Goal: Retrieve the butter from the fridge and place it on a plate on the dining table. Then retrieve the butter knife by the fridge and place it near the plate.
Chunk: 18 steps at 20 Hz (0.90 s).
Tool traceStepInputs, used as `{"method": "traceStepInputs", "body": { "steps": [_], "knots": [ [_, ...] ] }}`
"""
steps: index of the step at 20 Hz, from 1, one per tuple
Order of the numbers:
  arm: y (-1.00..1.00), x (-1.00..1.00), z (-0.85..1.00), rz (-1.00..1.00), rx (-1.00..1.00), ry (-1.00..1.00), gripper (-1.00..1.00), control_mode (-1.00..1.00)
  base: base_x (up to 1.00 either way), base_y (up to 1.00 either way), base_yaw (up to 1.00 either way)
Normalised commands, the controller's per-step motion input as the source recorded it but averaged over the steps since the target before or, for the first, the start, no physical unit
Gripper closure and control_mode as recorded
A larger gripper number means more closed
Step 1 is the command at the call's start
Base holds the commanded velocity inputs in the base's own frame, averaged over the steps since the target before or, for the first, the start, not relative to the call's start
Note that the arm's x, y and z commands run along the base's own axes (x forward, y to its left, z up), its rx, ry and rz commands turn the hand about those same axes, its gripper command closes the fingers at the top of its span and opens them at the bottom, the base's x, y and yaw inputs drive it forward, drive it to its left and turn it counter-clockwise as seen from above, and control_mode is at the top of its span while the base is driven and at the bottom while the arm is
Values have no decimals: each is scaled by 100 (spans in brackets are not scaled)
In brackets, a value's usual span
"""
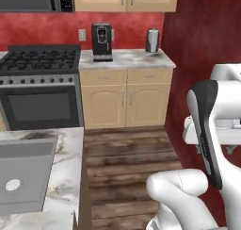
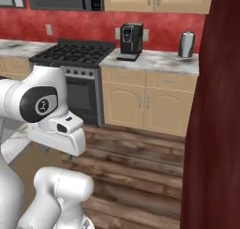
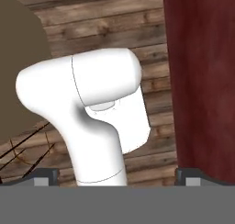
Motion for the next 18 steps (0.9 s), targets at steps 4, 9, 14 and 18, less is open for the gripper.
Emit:
{"method": "traceStepInputs", "body": {
  "steps": [4,9,14,18],
  "knots": [
    [0,0,0,0,0,0,-100,100,100,0,6],
    [0,0,0,0,0,0,-100,100,100,0,10],
    [0,0,0,0,0,0,-100,100,100,-19,18],
    [0,0,0,0,0,0,-100,100,100,-29,37]
  ]
}}
